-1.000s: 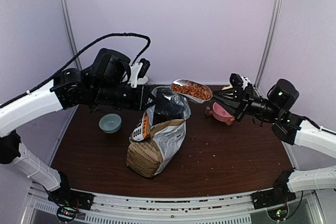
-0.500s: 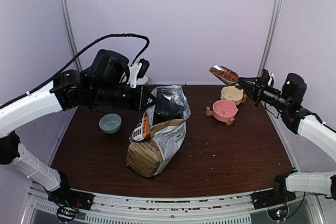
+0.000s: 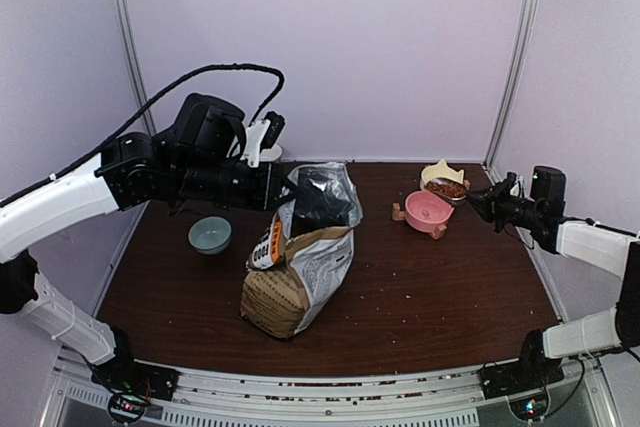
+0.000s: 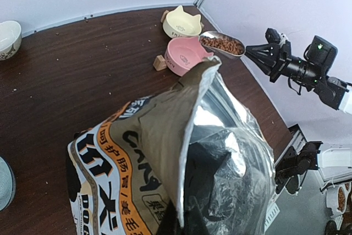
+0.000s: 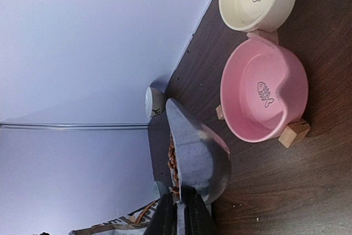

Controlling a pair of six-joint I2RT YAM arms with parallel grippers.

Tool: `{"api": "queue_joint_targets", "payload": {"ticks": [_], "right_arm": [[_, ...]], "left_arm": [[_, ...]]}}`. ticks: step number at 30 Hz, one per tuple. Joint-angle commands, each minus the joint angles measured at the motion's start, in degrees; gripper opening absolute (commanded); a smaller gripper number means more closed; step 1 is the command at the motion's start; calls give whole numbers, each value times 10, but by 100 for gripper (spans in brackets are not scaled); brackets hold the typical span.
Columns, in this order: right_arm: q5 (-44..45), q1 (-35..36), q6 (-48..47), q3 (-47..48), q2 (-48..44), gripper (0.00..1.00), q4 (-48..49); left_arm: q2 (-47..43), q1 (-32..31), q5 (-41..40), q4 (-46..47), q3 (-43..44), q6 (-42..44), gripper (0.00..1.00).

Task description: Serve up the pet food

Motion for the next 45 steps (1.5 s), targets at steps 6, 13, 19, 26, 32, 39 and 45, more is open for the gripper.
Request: {"api": "queue_joint_targets", "payload": {"ticks": [6, 13, 19, 26, 32, 39, 45], "right_arm": [[59, -13, -141, 58, 37, 0, -118], [88, -13, -196, 120, 65, 0, -196], [101, -13, -228, 159, 89, 0, -250], [119, -13, -258, 201, 98, 0, -300], [138, -13, -295, 237, 106, 0, -351], [149, -6, -359, 291, 120, 0, -427], [179, 12, -437, 337, 129, 0, -479]], "left_arm": [[-21, 8, 0, 100, 11, 15, 0], [-21, 8, 3, 102, 12, 16, 0], [-23, 8, 4, 105, 12, 20, 0], [-23, 8, 11, 107, 15, 30, 0], [-21, 9, 27, 115, 21, 50, 0], [-20, 9, 38, 117, 26, 71, 0], [-17, 8, 47, 117, 29, 79, 0]]}}
